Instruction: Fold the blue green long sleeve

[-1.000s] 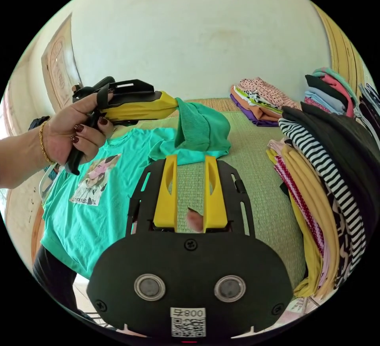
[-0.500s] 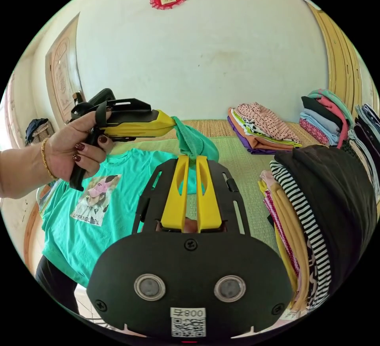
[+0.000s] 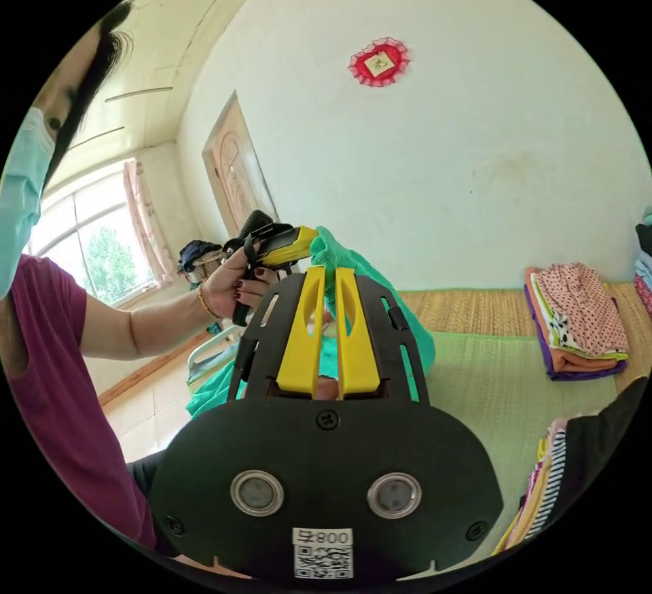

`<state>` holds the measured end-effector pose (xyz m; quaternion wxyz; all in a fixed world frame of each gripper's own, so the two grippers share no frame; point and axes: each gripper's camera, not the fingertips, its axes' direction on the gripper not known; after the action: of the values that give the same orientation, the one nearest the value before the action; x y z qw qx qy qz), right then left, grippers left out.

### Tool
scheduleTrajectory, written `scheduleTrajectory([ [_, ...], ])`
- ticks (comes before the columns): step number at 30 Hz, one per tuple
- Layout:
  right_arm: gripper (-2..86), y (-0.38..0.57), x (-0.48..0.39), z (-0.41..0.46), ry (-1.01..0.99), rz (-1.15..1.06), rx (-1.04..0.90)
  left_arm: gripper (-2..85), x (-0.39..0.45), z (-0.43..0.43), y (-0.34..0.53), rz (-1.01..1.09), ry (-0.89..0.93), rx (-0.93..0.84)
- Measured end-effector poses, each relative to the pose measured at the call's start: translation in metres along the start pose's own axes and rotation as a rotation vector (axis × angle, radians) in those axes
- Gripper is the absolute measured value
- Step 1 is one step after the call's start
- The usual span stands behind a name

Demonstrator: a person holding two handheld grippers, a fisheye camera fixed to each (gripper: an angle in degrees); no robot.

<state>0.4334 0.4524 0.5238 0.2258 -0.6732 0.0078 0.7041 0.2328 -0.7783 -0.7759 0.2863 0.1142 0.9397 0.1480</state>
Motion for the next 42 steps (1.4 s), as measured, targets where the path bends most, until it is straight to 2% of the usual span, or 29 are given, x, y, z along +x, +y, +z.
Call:
scheduleTrajectory([
  [5, 2.4, -0.008, -0.045, 0.096, -0.174, -0.03, -0.093, 0.7, 0.004, -0.124, 0.052, -0.043, -0.153, 0.065],
  [10, 2.2, 0.01, -0.073, 0.196, -0.276, -0.02, -0.24, 0.7, -0.03, -0.238, 0.138, -0.214, -0.316, 0.098],
  [13, 1.9, 0.032, -0.084, 0.257, -0.298, -0.009, -0.351, 0.7, -0.065, -0.285, 0.188, -0.331, -0.363, 0.099],
  [16, 1.7, 0.052, -0.089, 0.308, -0.329, 0.013, -0.448, 0.7, -0.101, -0.323, 0.235, -0.44, -0.314, 0.152],
  [21, 1.6, 0.072, -0.095, 0.362, -0.371, 0.032, -0.524, 0.7, -0.13, -0.366, 0.284, -0.496, -0.291, 0.179],
  [26, 1.5, 0.075, -0.116, 0.407, -0.436, 0.012, -0.56, 0.7, -0.133, -0.405, 0.311, -0.449, -0.294, 0.204],
  [33, 1.7, 0.091, -0.148, 0.478, -0.436, -0.045, -0.645, 0.8, -0.162, -0.456, 0.36, -0.521, -0.377, 0.206],
  [38, 2.3, 0.132, -0.16, 0.554, -0.413, -0.047, -0.827, 0.8, -0.199, -0.467, 0.401, -0.649, -0.46, 0.196],
  [40, 2.6, 0.147, -0.161, 0.575, -0.397, -0.038, -0.886, 0.8, -0.21, -0.466, 0.418, -0.725, -0.579, 0.152],
  [42, 3.0, 0.16, -0.164, 0.592, -0.385, -0.033, -0.946, 0.8, -0.213, -0.468, 0.428, -0.736, -0.605, 0.18],
])
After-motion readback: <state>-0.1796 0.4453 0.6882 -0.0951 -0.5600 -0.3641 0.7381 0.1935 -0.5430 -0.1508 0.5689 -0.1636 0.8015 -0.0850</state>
